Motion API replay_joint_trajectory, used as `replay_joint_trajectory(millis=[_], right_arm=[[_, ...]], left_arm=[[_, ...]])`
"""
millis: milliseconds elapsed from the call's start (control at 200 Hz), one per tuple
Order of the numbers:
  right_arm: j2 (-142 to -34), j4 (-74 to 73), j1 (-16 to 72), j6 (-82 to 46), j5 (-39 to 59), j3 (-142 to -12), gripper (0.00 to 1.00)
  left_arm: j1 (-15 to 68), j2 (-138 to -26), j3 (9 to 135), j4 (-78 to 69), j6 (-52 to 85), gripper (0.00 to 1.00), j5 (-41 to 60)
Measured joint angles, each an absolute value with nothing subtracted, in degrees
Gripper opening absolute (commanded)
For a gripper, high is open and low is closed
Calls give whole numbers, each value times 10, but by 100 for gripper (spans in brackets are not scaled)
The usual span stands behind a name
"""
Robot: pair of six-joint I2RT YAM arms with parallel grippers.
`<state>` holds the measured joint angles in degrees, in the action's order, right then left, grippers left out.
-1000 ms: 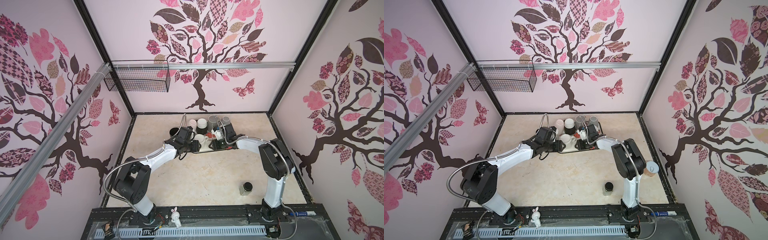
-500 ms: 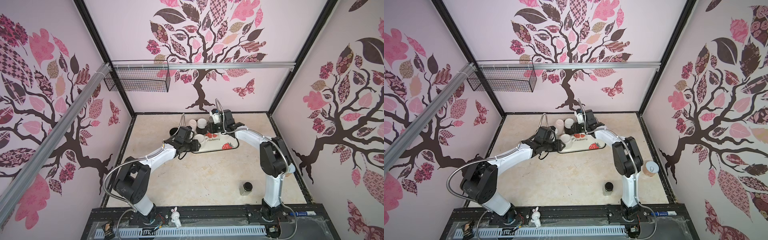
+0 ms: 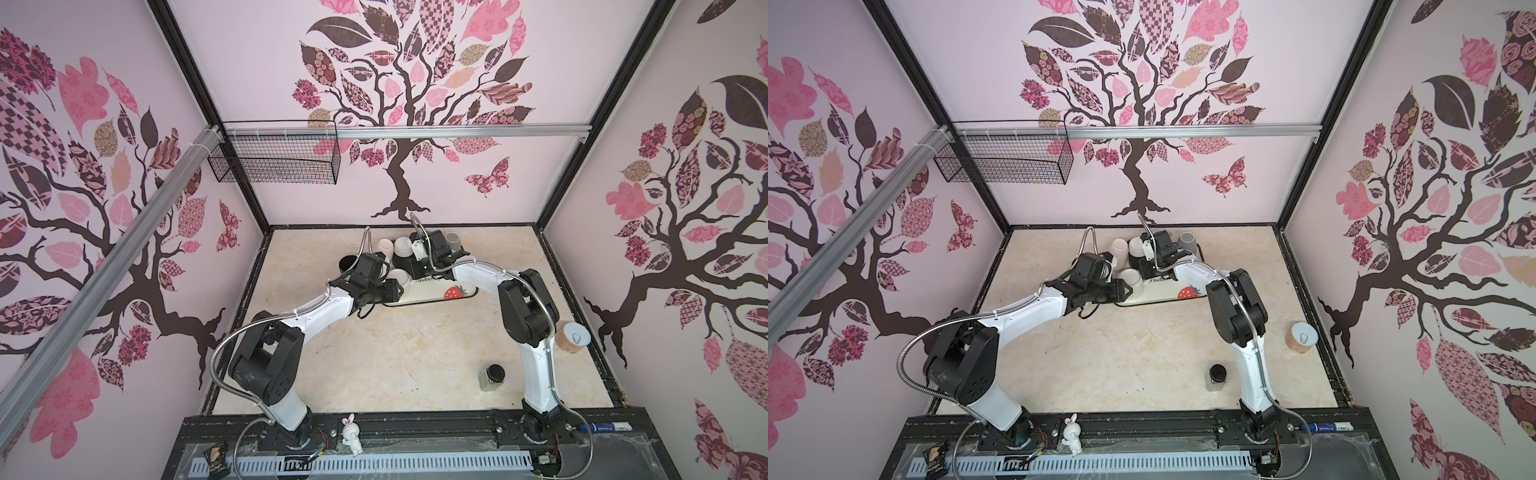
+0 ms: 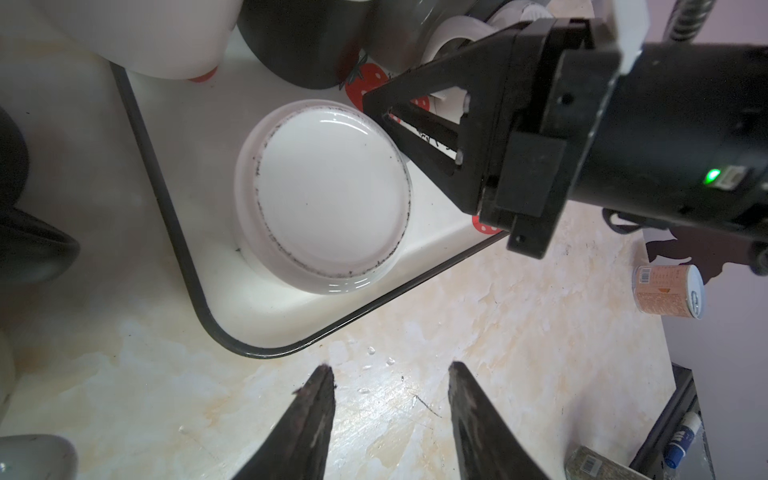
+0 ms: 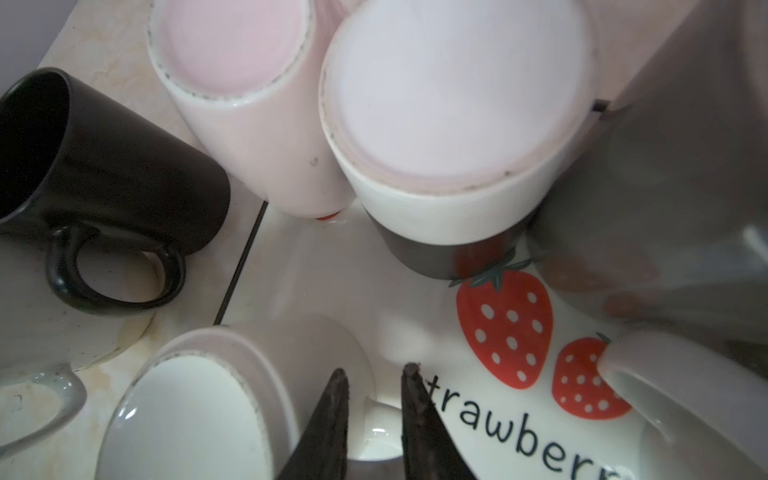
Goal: Turn the mug right side up
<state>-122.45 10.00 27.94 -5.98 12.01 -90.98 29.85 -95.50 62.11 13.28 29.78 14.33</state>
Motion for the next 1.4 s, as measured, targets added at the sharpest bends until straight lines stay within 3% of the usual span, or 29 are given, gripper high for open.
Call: replay_joint_trajectory(millis=[485, 565, 655, 770, 990, 1400], right_arm=[[-1153, 66, 289, -49, 126, -732, 24], [-1125, 65, 293, -46, 117, -718, 28], [-1095, 63, 293, -36, 104, -707, 43], [-1062, 61, 294, -24, 89, -699, 48], [-1032, 49, 307, 24, 108, -698, 54], [-1095, 110, 317, 80, 130, -769, 57]], left_arm=[[251, -991, 622, 99, 302, 47, 181], [251, -1006, 622, 95, 303, 47, 186], [251, -1012, 622, 96, 304, 47, 188], [250, -1004, 622, 96, 304, 47, 187], [250, -957, 622, 96, 300, 48, 182], [250, -869, 612, 124, 285, 50, 146]])
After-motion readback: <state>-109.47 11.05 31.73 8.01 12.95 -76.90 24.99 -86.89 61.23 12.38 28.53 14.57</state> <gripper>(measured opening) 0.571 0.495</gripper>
